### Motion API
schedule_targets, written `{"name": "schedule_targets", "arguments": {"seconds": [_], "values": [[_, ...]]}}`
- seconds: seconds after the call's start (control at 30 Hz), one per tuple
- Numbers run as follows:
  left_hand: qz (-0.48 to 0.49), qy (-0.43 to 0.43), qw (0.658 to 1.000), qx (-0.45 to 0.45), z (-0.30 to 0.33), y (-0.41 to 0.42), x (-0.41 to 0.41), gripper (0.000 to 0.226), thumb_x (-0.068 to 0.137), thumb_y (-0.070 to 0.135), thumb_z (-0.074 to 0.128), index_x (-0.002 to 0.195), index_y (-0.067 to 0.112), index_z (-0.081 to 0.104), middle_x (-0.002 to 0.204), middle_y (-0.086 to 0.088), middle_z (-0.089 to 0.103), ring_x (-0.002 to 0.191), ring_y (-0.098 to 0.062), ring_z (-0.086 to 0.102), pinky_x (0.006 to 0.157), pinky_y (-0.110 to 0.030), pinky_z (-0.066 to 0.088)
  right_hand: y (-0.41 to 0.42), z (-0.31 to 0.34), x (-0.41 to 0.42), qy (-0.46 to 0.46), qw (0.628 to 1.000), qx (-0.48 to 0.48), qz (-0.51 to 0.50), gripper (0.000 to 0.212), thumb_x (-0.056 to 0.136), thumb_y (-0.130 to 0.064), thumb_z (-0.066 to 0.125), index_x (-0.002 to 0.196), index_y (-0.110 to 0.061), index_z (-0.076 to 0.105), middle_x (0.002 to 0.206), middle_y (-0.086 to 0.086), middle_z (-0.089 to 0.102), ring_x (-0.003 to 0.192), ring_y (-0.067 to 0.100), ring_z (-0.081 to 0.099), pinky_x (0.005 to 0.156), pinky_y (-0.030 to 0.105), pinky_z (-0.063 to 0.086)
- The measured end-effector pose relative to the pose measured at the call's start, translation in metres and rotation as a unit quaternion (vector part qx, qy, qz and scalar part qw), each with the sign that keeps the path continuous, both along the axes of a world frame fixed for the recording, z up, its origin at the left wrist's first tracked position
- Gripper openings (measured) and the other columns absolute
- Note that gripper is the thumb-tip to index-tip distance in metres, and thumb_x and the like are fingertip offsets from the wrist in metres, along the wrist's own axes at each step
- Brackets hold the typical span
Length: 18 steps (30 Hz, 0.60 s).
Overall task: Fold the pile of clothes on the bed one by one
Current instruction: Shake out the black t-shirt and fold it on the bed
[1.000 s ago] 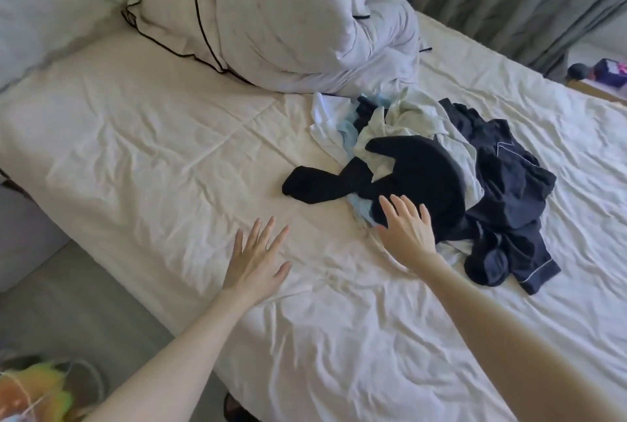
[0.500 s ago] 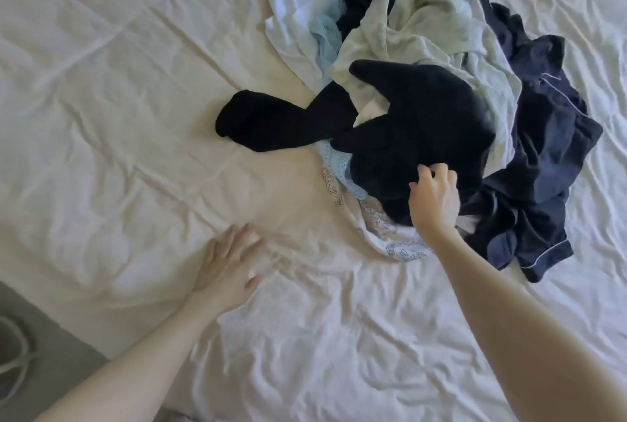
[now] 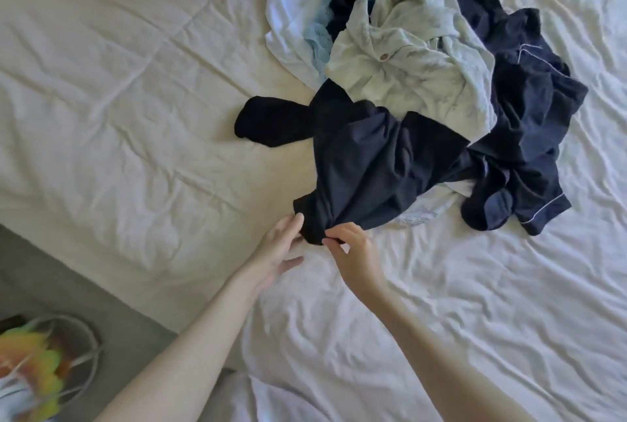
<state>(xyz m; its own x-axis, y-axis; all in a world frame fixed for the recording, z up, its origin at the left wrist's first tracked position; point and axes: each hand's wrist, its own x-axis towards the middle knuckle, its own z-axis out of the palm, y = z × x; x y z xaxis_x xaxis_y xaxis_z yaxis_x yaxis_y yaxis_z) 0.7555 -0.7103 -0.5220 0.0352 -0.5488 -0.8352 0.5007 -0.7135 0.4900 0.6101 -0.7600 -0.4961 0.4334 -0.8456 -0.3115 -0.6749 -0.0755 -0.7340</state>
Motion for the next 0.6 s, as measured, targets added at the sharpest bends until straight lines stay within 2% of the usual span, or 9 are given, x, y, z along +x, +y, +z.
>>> {"name": "schedule_targets", "arguments": {"seconds": [0.03,0.1,0.17,0.2,0.3,0.37,0.43,0.5,0.6], "values": [[0.011,0.013,1.000,-0.010,0.008,0.005,-0.004,0.038,0.093,0.043,0.053,0.128,0.027,0.054,0.115,0.009,0.065,0.103,-0.008,0.062,0.075,-0.029,0.053,0.016,0.004,0.002,-0.012,1.000,0.019,0.022,0.012,0.086,-0.004,0.065,0.095,-0.005,0.073,0.090,-0.001,0.065,0.081,0.008,0.055,0.075,0.008,0.040],[0.050,-0.040,0.998,0.006,0.016,0.017,-0.011,0.030,0.092,0.020,0.060,0.122,0.015,0.059,0.105,-0.001,0.069,0.090,-0.017,0.067,0.066,-0.031,0.055,0.045,0.009,0.002,-0.024,0.997,0.058,0.050,0.013,0.088,-0.006,0.063,0.096,-0.007,0.073,0.088,-0.006,0.064,0.076,-0.001,0.052,0.073,0.005,0.039],[0.079,-0.130,0.987,0.057,0.017,0.040,-0.014,0.030,0.088,0.006,0.061,0.119,0.008,0.059,0.110,-0.009,0.065,0.098,-0.025,0.064,0.077,-0.037,0.054,0.066,0.008,-0.003,-0.002,0.993,0.101,0.055,0.015,0.090,-0.009,0.061,0.099,-0.009,0.073,0.092,-0.004,0.067,0.075,-0.002,0.052,0.072,0.003,0.038],[0.081,-0.167,0.980,0.076,0.015,0.055,-0.013,0.028,0.088,0.006,0.061,0.115,0.008,0.059,0.110,-0.009,0.064,0.100,-0.026,0.061,0.082,-0.037,0.052,0.076,0.006,-0.009,0.018,0.990,0.124,0.057,0.016,0.091,-0.010,0.059,0.099,-0.009,0.073,0.096,-0.003,0.068,0.078,-0.002,0.052,0.071,0.002,0.038],[0.083,-0.216,0.964,0.129,0.005,0.114,-0.005,0.014,0.089,0.011,0.062,0.102,0.013,0.058,0.104,-0.008,0.061,0.096,-0.025,0.058,0.081,-0.035,0.047,0.097,0.001,-0.028,0.080,0.978,0.188,0.049,0.020,0.094,-0.014,0.055,0.101,-0.009,0.073,0.102,-0.004,0.068,0.090,0.006,0.057,0.070,0.001,0.038],[0.082,-0.224,0.956,0.169,-0.003,0.155,-0.001,0.012,0.089,0.011,0.063,0.099,0.009,0.058,0.101,-0.012,0.061,0.092,-0.028,0.058,0.082,-0.039,0.047,0.104,-0.003,-0.036,0.134,0.963,0.211,0.095,0.023,0.096,-0.016,0.050,0.102,-0.009,0.071,0.103,-0.002,0.068,0.097,0.014,0.059,0.076,0.011,0.043],[0.050,-0.225,0.952,0.200,-0.010,0.188,-0.002,0.012,0.089,0.012,0.063,0.098,0.005,0.057,0.098,-0.013,0.061,0.086,-0.027,0.057,0.078,-0.037,0.046,0.107,-0.007,-0.034,0.187,0.938,0.234,0.171,0.024,0.097,-0.018,0.047,0.104,-0.011,0.069,0.100,0.000,0.065,0.094,0.017,0.058,0.082,0.024,0.045],[-0.025,-0.224,0.954,0.199,-0.019,0.208,-0.004,0.011,0.091,0.014,0.061,0.094,0.004,0.057,0.092,-0.012,0.061,0.085,-0.026,0.057,0.074,-0.033,0.043,0.108,-0.011,-0.027,0.185,0.929,0.278,0.160,0.020,0.096,-0.024,0.048,0.096,-0.020,0.067,0.088,-0.004,0.059,0.083,0.014,0.053,0.076,0.023,0.040],[-0.103,-0.264,0.947,0.154,-0.025,0.206,-0.003,0.013,0.090,0.018,0.061,0.087,0.006,0.056,0.091,-0.008,0.059,0.091,-0.027,0.057,0.076,-0.031,0.039,0.102,-0.023,-0.017,0.186,0.948,0.228,0.125,0.021,0.095,-0.025,0.046,0.076,-0.029,0.052,0.081,-0.007,0.055,0.079,0.015,0.049,0.072,0.024,0.038]]}}
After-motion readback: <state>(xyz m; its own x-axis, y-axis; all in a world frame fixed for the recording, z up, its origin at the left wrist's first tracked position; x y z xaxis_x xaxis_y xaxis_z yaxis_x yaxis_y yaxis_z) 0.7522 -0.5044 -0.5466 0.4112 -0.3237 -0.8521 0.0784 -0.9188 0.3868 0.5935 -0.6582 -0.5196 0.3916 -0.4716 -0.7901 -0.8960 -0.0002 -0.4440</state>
